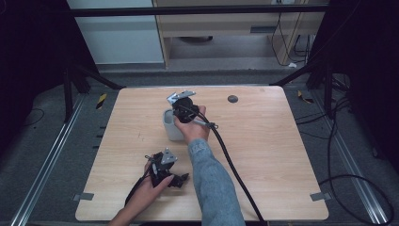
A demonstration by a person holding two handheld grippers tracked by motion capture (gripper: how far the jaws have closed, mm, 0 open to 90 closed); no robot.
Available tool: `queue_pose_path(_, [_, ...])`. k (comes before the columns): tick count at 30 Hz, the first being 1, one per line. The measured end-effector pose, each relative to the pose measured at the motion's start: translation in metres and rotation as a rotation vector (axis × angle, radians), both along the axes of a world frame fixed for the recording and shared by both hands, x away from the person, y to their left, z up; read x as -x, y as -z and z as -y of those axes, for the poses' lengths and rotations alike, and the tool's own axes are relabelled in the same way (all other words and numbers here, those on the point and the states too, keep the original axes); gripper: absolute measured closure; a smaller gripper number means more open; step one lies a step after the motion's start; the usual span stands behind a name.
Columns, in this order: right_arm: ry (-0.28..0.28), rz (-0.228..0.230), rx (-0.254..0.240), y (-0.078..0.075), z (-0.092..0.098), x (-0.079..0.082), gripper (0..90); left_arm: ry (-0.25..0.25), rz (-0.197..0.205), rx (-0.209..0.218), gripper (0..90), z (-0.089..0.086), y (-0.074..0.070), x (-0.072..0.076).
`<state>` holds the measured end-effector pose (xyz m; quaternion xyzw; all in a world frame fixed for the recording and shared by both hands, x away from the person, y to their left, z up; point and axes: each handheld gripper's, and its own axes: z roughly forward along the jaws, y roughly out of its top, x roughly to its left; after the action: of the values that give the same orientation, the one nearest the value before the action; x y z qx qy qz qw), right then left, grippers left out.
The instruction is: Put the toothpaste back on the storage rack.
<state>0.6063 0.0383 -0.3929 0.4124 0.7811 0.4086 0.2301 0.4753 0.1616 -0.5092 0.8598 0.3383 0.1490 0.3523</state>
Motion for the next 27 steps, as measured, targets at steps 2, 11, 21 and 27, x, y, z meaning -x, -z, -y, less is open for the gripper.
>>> queue_pose_path(2, [0.002, -0.003, -0.003, -0.001, 0.000, 0.000, 77.1, 0.000, 0.000, 0.000, 0.0, 0.000, 0.000, 0.000])
queue_pose_path(11, [-0.015, -0.005, -0.018, -0.008, 0.006, 0.005, 69.4, 0.000, 0.000, 0.001, 0.0, 0.000, 0.000, 0.000])
queue_pose_path(21, [-0.020, 0.000, -0.026, -0.014, 0.010, 0.009, 67.3, 0.000, 0.000, 0.001, 0.0, 0.000, 0.000, 0.000])
queue_pose_path(27, [-0.013, -0.004, -0.024, -0.016, 0.012, 0.008, 64.9, 0.002, 0.001, 0.001, 0.0, 0.000, 0.000, 0.000])
